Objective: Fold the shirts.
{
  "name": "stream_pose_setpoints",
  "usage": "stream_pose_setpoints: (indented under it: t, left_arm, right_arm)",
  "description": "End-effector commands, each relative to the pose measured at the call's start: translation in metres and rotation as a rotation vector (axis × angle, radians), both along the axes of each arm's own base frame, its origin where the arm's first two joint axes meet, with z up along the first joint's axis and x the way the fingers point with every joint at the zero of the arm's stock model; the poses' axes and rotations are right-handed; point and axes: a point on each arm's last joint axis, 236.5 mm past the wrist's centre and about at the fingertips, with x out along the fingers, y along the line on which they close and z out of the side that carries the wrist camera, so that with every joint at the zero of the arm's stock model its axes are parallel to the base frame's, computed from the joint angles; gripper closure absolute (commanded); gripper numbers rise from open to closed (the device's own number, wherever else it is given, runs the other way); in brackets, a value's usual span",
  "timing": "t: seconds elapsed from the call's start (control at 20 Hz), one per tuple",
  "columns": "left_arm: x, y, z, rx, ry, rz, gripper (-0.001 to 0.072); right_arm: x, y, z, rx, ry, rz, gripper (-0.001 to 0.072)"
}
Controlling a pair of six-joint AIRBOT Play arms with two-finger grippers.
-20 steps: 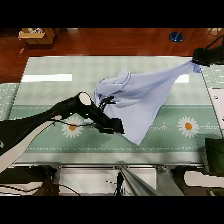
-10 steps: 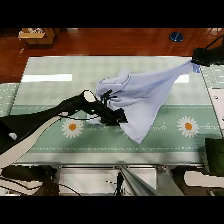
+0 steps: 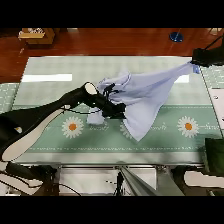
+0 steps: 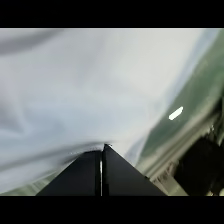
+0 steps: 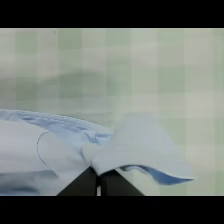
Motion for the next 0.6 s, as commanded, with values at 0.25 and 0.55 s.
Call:
stream_pose_setpoints:
  t: [0.25, 0.55]
  left_arm:
    - [0.009, 0.016, 0.240, -0.290, -0.531, -0.050, 0.0686]
    - [0.006, 0.143, 0.460, -0.400, -1.137, 0.296, 0.0686]
  right_arm:
    - [-0.008, 0.002, 0.057, -0.029, -0.137, 0.001, 0.0680]
    - [-0.053, 0.016, 0.173, -0.089, -0.408, 0.016, 0.0680]
